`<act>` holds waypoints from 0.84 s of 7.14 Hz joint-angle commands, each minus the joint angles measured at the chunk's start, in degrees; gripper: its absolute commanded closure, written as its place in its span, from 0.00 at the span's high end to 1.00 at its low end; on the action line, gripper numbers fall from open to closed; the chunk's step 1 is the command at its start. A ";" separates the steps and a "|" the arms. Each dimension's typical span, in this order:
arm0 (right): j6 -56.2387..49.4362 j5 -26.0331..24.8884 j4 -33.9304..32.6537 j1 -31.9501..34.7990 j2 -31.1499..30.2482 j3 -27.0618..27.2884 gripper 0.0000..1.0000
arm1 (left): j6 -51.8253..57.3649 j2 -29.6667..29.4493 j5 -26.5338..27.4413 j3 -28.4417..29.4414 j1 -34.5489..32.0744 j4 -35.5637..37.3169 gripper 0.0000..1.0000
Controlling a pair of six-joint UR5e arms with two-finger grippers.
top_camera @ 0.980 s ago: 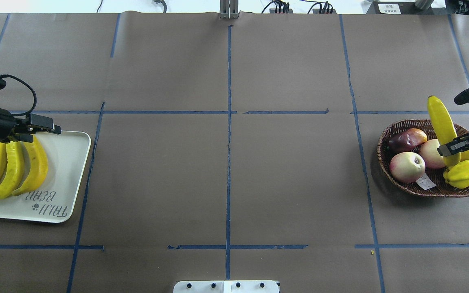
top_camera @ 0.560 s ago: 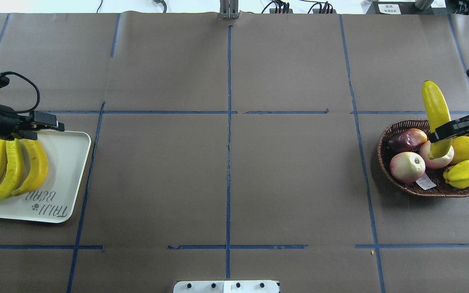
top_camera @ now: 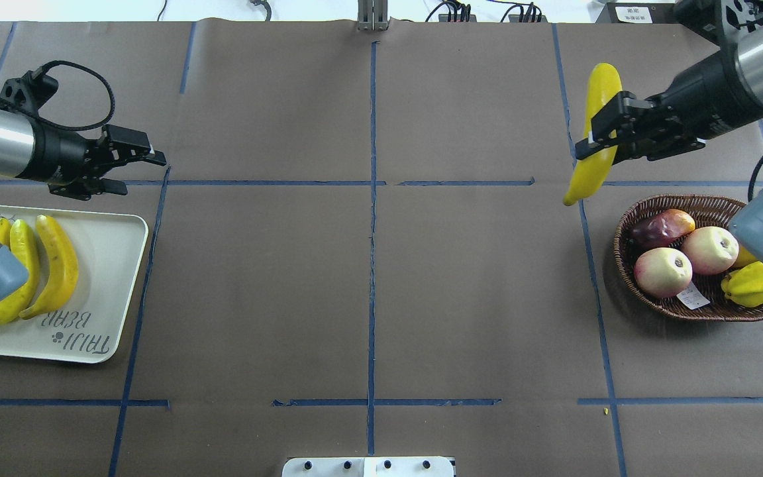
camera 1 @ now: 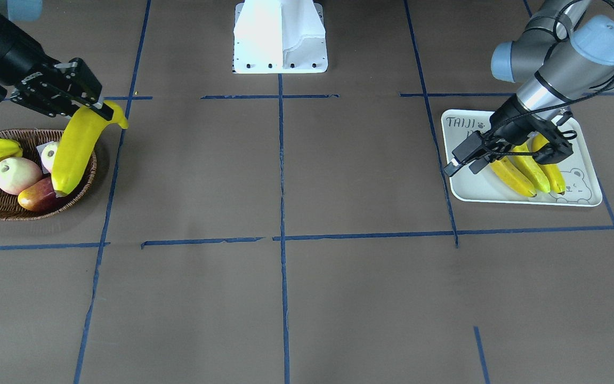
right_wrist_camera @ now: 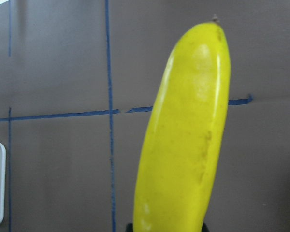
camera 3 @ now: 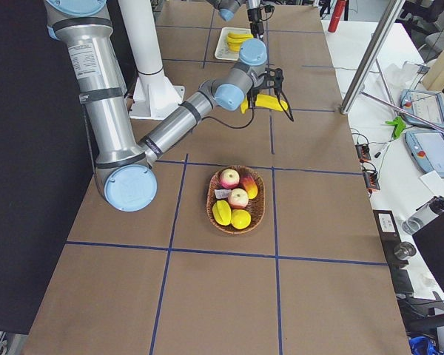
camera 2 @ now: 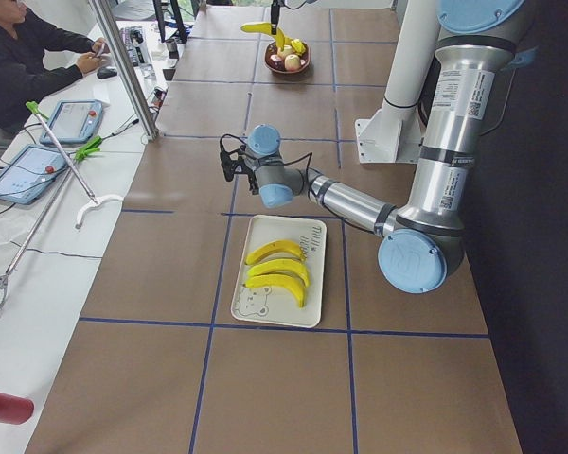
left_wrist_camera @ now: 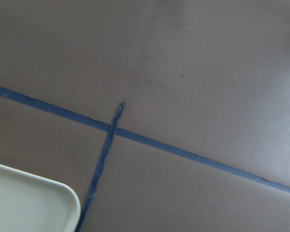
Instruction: Transfer all bananas from basket to plate
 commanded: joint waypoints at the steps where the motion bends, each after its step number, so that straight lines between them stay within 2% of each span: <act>1: 13.53 -15.10 8.88 -11.59 4.63 -0.36 0.04 | -8.27 -5.09 0.39 0.04 2.23 -0.26 1.00; 2: 17.08 -24.08 14.88 -19.15 4.72 -1.32 0.04 | -10.38 -7.54 0.39 0.21 2.33 -0.17 1.00; 3: 16.94 -32.00 18.07 -26.01 4.72 -2.29 0.05 | -12.57 -10.18 0.39 0.47 3.81 -0.17 1.00; 4: 16.51 -36.35 20.10 -30.26 4.72 -2.99 0.04 | -12.94 -12.12 0.31 0.91 4.87 -0.09 0.99; 5: 15.11 -36.48 21.78 -31.17 4.98 -4.04 0.04 | -12.34 -12.83 0.13 0.92 5.23 -0.26 0.99; 6: 13.88 -36.48 23.27 -32.05 4.90 -4.49 0.04 | -12.42 -15.89 0.22 1.00 8.27 -1.13 0.99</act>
